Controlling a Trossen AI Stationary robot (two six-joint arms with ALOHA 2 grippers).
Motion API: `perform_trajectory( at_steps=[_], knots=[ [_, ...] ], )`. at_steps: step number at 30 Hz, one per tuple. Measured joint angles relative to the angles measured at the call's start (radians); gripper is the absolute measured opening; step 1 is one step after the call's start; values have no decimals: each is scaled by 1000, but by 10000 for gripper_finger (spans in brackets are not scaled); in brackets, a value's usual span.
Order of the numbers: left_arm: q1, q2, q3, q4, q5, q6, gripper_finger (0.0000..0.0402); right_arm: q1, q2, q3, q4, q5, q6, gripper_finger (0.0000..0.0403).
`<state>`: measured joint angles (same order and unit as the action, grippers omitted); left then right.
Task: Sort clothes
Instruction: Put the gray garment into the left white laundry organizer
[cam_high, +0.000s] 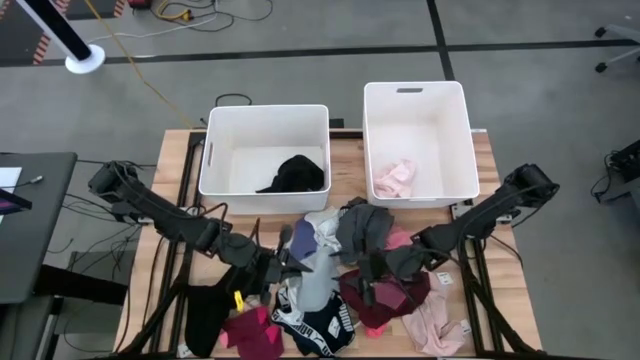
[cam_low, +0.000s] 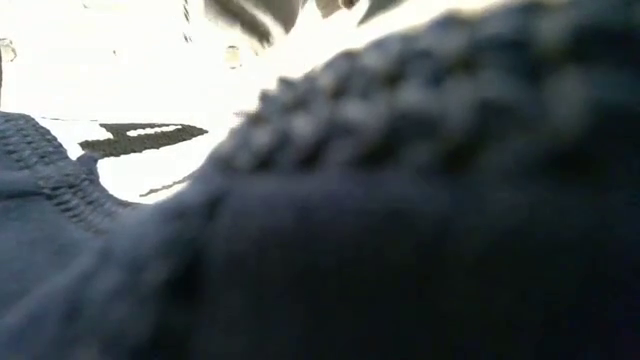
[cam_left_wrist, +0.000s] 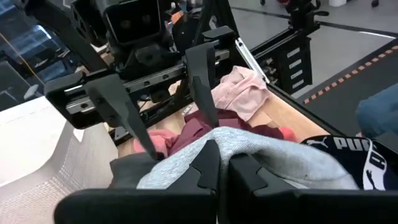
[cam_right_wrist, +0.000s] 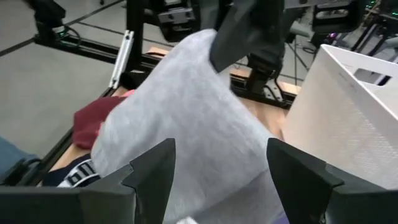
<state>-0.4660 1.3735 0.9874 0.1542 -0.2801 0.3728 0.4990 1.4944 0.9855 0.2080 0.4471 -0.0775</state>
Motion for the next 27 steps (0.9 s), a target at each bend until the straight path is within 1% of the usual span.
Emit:
perform_trajectory(
  at_steps=[3,10,15,19,21,23,27],
  knots=[
    [11,0,0,18,23,1,0,-12,0,0,11,0,-2,270],
    [35,0,0,88,139,20,0,-46,0,0,2,-15,14,270],
    [68,1,0,89,198,2,0,-71,0,0,36,-78,17,270],
    [87,1,0,89,198,-5,0,-86,0,0,80,-146,8,267],
    [92,1,0,91,198,-5,0,-91,0,0,77,-152,2,255],
    [94,1,0,91,203,-5,0,-98,0,0,67,-153,18,235],
    [96,1,0,93,213,-3,0,-112,0,0,52,-160,32,175]
  ],
)
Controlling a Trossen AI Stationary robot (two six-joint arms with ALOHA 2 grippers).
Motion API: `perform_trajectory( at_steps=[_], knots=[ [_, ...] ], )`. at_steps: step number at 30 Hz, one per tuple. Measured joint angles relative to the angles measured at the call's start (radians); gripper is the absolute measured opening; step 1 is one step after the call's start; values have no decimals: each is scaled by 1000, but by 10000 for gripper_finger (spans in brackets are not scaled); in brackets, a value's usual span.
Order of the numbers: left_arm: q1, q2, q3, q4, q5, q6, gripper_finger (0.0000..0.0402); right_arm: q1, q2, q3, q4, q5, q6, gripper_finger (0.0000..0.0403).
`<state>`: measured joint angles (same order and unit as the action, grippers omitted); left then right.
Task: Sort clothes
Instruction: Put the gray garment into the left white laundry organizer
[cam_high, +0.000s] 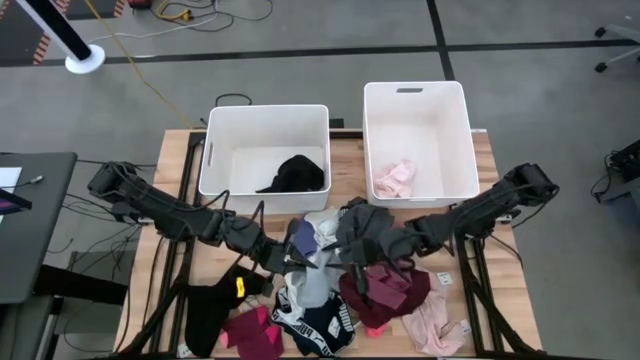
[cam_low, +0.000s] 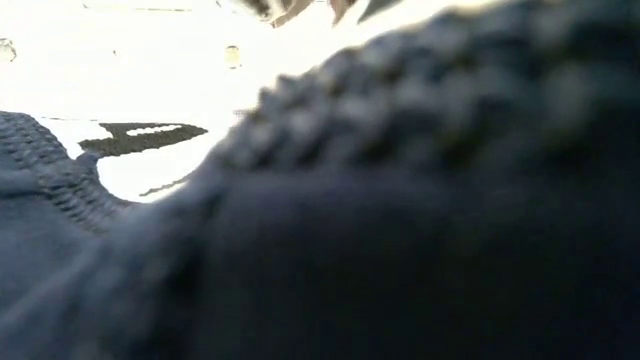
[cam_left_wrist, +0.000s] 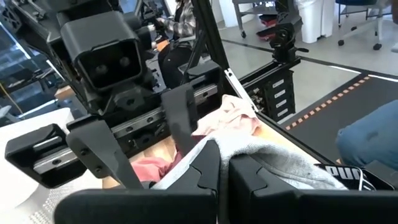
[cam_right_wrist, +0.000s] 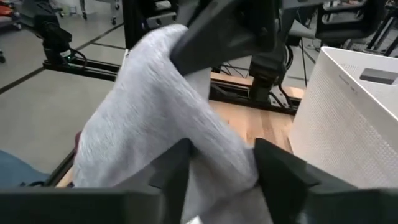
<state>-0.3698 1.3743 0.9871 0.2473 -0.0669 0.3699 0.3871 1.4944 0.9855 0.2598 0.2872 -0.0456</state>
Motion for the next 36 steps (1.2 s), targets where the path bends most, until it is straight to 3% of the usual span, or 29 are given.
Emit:
perform_trajectory(
  at_steps=[10,20,27,36],
  knots=[
    [6,0,-1,10,-5,0,17,-8,0,0,-7,-25,-16,12],
    [-6,-1,-1,-77,-128,-8,102,25,-1,0,9,-24,-32,7],
    [-49,-75,-1,-206,-276,-14,171,30,-3,0,20,-25,-57,5],
    [-115,-251,-1,-474,-460,-104,192,30,-3,89,-1,-25,-181,4]
  ],
)
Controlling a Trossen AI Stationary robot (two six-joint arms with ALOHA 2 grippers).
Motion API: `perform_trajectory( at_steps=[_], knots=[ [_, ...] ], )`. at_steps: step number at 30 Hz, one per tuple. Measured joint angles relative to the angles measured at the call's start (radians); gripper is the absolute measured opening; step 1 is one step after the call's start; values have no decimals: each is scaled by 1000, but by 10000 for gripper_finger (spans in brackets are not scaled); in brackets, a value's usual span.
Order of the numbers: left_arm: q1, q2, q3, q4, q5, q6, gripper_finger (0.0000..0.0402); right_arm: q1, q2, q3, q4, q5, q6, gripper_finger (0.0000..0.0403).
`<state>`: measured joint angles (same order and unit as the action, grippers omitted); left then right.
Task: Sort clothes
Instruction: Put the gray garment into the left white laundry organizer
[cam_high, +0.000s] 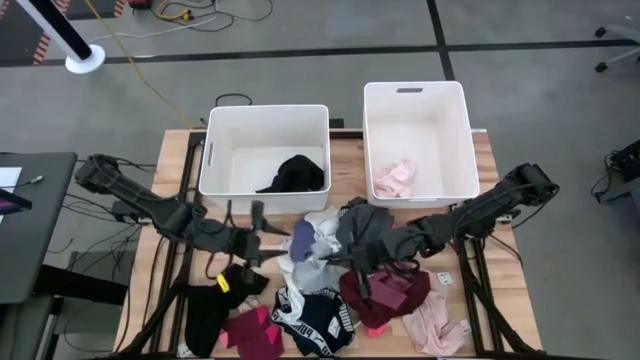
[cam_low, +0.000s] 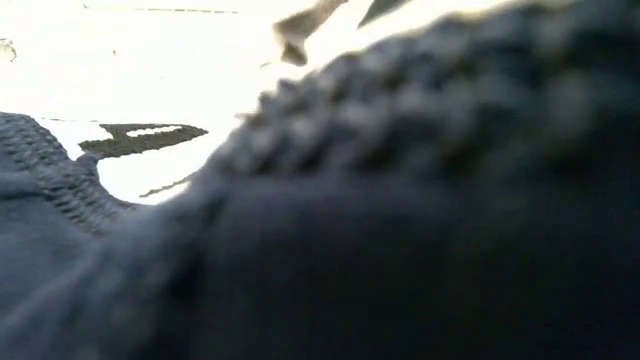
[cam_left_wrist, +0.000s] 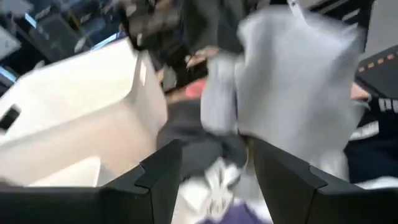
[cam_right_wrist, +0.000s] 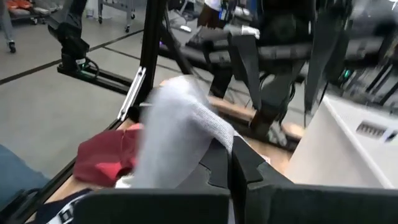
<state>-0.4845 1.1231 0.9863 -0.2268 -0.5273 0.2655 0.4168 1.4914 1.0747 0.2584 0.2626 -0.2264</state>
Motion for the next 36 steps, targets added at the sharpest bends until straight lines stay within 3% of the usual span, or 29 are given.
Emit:
perform_trajectory(
  at_steps=[8,16,25,36],
  knots=[
    [-29,-81,0,-295,-30,-192,192,-55,0,128,-76,-3,-130,4],
    [-62,-83,-7,-516,-30,-344,192,-204,0,245,-118,-20,-212,4],
    [-119,-82,-51,-572,-29,-474,192,-437,0,344,-118,-210,-219,4],
    [-170,-83,-108,-569,-29,-620,192,-657,72,347,-5,-454,-77,4]
  ],
)
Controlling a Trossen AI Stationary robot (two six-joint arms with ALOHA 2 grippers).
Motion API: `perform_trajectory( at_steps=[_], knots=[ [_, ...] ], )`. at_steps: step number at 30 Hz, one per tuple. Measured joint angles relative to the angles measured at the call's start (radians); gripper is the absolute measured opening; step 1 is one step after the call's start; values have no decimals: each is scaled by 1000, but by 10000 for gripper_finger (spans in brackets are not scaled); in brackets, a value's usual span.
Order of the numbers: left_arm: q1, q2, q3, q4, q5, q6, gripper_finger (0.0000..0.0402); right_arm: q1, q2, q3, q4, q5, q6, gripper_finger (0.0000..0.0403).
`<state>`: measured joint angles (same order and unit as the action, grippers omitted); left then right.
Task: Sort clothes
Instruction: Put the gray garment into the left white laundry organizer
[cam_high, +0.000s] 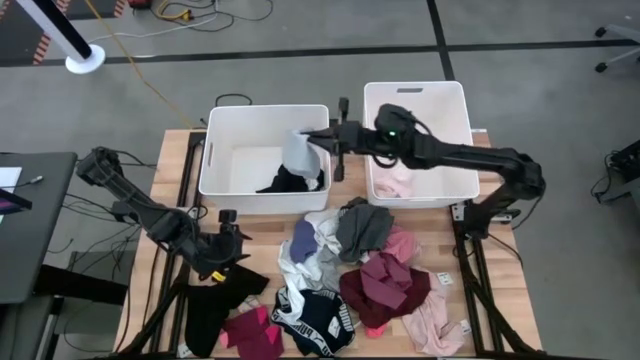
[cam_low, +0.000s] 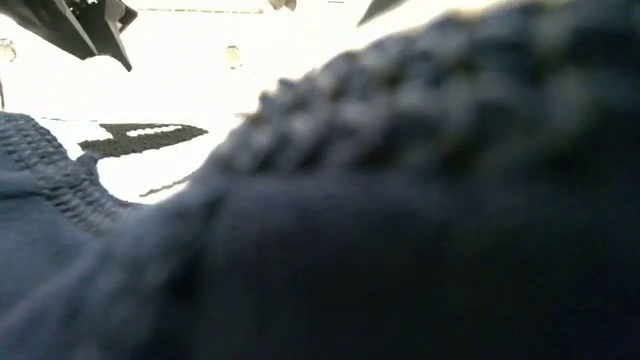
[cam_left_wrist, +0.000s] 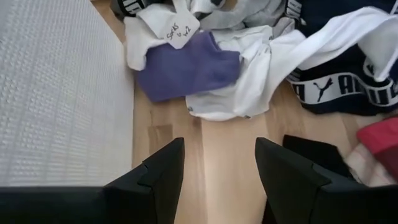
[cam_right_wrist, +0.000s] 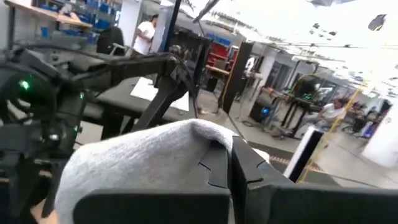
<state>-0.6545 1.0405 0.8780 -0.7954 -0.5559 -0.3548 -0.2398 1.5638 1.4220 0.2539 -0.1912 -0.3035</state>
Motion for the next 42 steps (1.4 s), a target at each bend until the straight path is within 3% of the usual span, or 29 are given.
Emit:
perform_trajectory(
  at_steps=[12,24,42],
  knots=[
    [-46,0,0,-3,1,-50,192,-79,194,60,-40,-50,70,5],
    [-64,0,0,-3,1,-65,192,-130,225,66,-242,-50,138,9],
    [-63,0,0,-1,0,-89,192,-127,226,66,-421,-51,183,113]
  ],
)
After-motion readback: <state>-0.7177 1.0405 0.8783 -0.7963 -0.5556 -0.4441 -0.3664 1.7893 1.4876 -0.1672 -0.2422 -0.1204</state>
